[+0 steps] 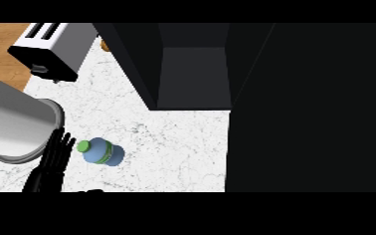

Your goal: Pick up the bottled water, place it into the cabinet and close the cabinet

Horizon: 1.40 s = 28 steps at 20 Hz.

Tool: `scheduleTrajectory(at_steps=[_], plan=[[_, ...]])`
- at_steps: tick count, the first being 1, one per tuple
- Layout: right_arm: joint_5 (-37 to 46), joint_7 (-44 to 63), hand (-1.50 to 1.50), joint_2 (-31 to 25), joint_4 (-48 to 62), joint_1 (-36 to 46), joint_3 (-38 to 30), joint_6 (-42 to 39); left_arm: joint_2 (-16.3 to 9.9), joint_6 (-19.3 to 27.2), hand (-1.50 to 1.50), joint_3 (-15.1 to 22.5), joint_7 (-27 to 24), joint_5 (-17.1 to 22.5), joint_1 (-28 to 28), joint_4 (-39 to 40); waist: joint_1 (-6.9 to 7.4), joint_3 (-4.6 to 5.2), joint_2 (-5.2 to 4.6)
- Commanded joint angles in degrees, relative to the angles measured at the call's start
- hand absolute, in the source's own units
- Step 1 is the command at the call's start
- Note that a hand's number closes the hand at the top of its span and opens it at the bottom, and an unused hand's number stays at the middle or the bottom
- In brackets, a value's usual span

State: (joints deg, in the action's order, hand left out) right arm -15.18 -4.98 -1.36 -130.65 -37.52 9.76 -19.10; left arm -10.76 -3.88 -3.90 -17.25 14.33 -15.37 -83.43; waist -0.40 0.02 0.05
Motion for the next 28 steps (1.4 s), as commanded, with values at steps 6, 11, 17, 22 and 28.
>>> scheduleTrajectory(at_steps=[6,11,17,22,28], plan=[[1.36,-3.36,-1.5,0.55,5.64,2.08,-0.44,-0.39,-2.26,-8.36,-1.5,-5.87,-4.83,3.85,9.33,19.23,0.01,0.02,-0.06],[2.14,-5.45,-1.5,0.18,6.41,1.1,-0.75,-1.63,0.71,-6.85,-1.5,-5.29,-9.51,1.04,14.45,26.79,-0.01,0.0,-0.02],[-0.86,-6.48,-1.5,-1.71,2.78,-3.87,-1.94,-3.95,-0.09,-10.12,-1.5,-6.12,-15.91,-1.02,19.59,40.02,-0.33,0.01,-0.01],[0.73,-3.72,-1.5,0.56,6.23,3.01,-0.57,-0.58,-2.07,-13.86,-1.5,-8.35,-17.3,0.36,25.15,47.49,-0.08,0.01,-0.07],[-0.77,-2.36,-1.5,-1.3,1.94,-0.5,-0.83,-1.53,-0.51,-19.05,-1.5,-8.73,-21.41,1.43,25.92,52.75,-0.25,0.03,-0.06]])
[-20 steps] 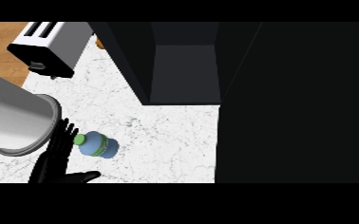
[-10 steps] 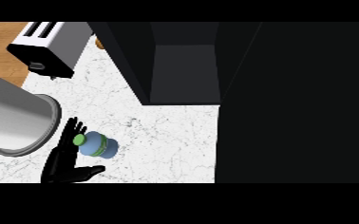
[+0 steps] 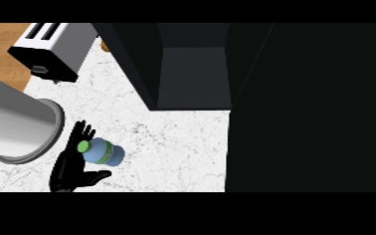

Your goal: Pick up the bottled water, place it into the cabinet and close the cabinet

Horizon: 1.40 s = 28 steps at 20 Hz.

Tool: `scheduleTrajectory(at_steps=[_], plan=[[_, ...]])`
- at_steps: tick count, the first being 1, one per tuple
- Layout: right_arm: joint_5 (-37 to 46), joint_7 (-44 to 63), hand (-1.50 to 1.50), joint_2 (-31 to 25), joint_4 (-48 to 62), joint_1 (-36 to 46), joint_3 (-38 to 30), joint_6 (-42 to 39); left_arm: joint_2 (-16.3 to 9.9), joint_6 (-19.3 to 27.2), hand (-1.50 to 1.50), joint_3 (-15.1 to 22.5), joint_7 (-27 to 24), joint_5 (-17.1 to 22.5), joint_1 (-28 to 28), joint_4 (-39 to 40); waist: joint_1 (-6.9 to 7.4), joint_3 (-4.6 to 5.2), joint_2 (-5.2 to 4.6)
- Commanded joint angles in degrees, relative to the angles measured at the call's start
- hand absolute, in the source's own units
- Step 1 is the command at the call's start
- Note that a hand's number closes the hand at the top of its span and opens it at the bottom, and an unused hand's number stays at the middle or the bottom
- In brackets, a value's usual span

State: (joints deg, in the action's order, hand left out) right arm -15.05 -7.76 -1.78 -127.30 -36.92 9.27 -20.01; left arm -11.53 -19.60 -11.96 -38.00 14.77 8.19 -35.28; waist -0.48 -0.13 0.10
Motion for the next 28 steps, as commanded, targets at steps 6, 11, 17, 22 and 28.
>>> scheduleTrajectory(at_steps=[6,11,17,22,28], plan=[[-1.04,-0.68,-1.5,-1.47,0.97,-0.62,-0.67,-1.42,3.01,-3.5,-1.5,0.67,0.62,0.56,5.19,5.87,-0.3,0.17,-0.11],[-0.43,0.35,-1.5,0.51,5.3,4.79,-0.79,1.26,3.38,-6.41,-1.5,0.74,3.09,1.68,7.22,6.72,0.02,0.14,-0.13],[-0.1,1.79,-1.5,0.15,4.37,5.69,-0.13,1.85,2.96,-8.72,1.5,2.15,-0.93,-0.39,6.95,8.5,0.0,0.16,-0.14],[1.95,0.02,-1.5,1.07,3.39,2.5,2.3,2.14,4.59,-6.99,1.5,3.31,-1.38,-1.2,6.96,6.68,0.04,0.15,-0.07],[-1.74,-1.61,-1.5,-1.16,4.81,2.73,-1.21,-0.46,7.97,-3.24,1.5,4.65,-4.35,-2.81,6.16,5.89,0.11,0.13,-0.07]])
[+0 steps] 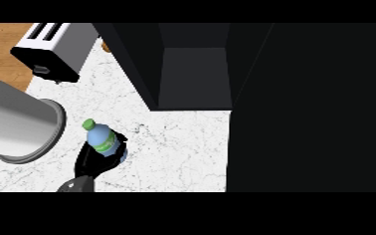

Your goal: Pick up the bottled water, place it into the cabinet and close the cabinet

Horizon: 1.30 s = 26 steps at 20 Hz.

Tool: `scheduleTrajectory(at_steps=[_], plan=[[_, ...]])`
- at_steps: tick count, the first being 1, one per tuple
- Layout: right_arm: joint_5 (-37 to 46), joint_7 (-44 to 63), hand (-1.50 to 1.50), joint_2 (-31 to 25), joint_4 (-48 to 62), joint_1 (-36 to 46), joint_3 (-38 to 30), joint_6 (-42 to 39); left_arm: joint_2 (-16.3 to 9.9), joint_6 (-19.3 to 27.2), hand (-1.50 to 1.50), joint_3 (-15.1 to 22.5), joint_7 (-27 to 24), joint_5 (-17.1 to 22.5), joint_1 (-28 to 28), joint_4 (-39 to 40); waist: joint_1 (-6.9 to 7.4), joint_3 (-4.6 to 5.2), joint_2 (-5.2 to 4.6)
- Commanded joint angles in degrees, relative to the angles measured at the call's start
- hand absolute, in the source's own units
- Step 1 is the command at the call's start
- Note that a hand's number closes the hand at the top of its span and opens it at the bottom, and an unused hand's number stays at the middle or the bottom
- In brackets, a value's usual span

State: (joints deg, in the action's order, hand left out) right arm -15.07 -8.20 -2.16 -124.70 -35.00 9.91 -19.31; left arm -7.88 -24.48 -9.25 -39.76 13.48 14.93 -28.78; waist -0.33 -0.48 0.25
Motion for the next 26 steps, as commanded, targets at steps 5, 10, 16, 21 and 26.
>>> scheduleTrajectory(at_steps=[5,10,16,21,26], plan=[[1.55,0.9,-1.5,1.26,-1.27,-0.02,2.61,1.68,3.01,0.69,1.5,-1.16,-1.68,1.38,2.46,2.53,-0.25,0.53,-0.28],[0.55,-4.58,-1.5,-1.08,4.49,-0.73,-1.59,-2.22,-2.82,-8.51,1.5,-4.57,-2.77,5.92,-0.32,1.83,-0.13,0.51,-0.27],[-2.65,-1.67,-1.5,-1.79,5.11,1.82,-4.26,-1.45,-1.04,-9.28,1.5,-6.28,3.92,11.13,0.44,-1.74,0.19,0.46,-0.16],[0.99,0.26,-1.5,0.56,-1.12,-1.36,1.03,1.06,1.72,-7.3,1.5,-3.93,10.83,13.59,-4.84,-13.28,0.51,0.41,0.06],[0.96,-1.12,-1.5,-0.25,2.59,0.69,0.39,-0.15,1.94,-3.35,1.5,-2.08,20.09,16.36,-7.41,-24.97,0.48,0.42,-0.04]])
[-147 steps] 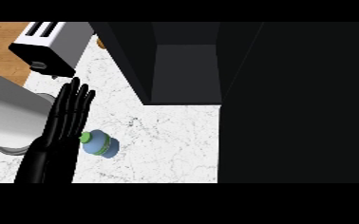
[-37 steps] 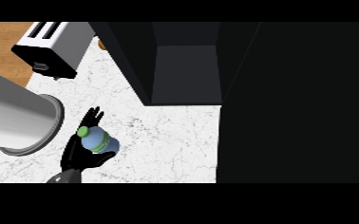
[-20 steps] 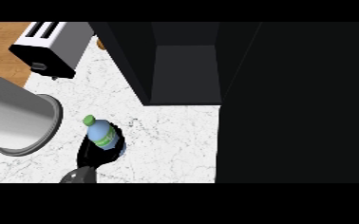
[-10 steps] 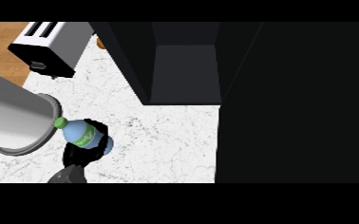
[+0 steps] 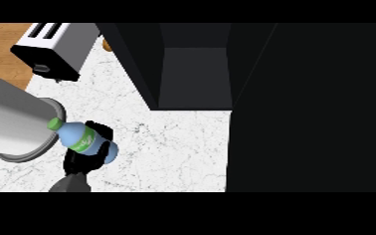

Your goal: Pick up the bottled water, place it into the cabinet and close the cabinet

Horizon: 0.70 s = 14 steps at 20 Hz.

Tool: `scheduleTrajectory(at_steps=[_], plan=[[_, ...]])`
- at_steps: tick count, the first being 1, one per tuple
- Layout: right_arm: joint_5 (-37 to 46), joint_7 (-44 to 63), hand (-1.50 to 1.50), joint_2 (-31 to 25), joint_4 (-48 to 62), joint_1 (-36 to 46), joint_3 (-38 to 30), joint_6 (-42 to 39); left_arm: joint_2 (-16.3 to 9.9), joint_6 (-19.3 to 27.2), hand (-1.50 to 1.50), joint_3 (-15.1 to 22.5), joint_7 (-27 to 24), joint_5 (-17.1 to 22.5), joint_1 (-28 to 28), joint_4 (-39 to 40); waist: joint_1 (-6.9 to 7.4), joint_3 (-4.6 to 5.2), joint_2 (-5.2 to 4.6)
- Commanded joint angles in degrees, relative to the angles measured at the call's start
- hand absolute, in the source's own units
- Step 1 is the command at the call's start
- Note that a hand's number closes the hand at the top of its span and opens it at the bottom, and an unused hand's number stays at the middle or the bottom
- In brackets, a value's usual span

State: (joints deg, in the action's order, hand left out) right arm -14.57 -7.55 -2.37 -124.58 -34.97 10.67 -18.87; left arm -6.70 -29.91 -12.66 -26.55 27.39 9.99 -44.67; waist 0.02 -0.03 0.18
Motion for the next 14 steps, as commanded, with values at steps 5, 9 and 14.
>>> scheduleTrajectory(at_steps=[5,9,14], plan=[[0.76,-2.12,-1.5,0.21,0.67,-1.19,2.66,-0.39,3.61,7.05,1.5,5.06,9.41,0.46,-4.05,-17.2,-0.17,-0.01,-0.02],[1.06,0.32,-1.5,0.89,1.88,1.97,2.57,1.44,6.58,13.98,1.5,9.11,13.97,-0.03,-4.73,-26.67,-0.01,0.0,-0.05],[3.48,-0.04,-1.5,2.25,5.26,6.54,3.09,3.3,6.66,21.27,1.5,13.31,16.01,-1.4,-1.99,-31.73,-0.03,0.02,-0.13]])
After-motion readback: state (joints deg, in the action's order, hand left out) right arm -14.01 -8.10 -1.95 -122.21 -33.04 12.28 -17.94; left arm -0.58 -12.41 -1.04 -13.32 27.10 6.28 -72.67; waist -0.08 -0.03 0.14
